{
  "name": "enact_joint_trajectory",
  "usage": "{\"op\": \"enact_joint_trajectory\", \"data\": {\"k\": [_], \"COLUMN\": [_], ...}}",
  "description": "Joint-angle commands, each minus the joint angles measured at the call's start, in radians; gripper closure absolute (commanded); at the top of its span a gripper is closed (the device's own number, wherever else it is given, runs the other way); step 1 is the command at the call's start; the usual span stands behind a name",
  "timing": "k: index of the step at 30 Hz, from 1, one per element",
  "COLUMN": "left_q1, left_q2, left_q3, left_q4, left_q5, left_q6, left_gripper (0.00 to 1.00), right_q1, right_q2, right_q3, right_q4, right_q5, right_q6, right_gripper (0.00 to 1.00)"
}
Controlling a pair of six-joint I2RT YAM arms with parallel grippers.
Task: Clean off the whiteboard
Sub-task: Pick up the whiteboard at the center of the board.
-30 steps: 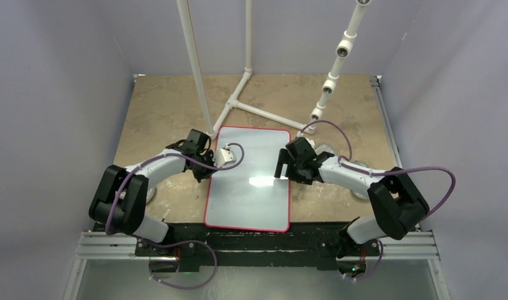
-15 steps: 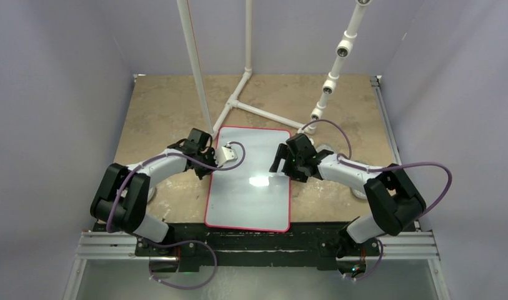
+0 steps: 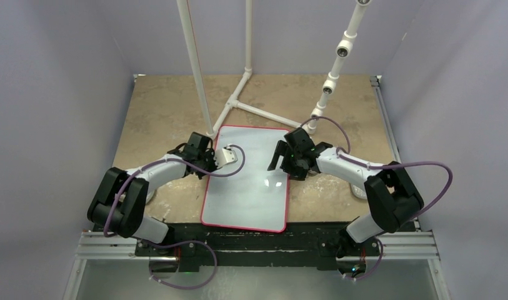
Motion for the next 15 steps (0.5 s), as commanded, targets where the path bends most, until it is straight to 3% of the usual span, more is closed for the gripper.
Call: {"op": "enact_joint_trajectory", "data": {"k": [1, 15], "left_q1": [-0.046, -0.129], "left_q2": [0.06, 0.097], "left_q3": [-0.067, -0.035], "left_q4": [-0.067, -0.035], "left_q5": [0.094, 0.092], "left_q6": [-0.02, -0.055], "left_gripper": [1.0, 1.0], "right_q1": [0.025, -0.057], "right_q2": [-0.083, -0.07], "right_q3": [0.101, 0.134], "right_q4": [0.193, 0.178], "right_q5": [-0.171, -0.158], "right_q6": [0.102, 0.094], "right_gripper": [0.11, 0.11]}}
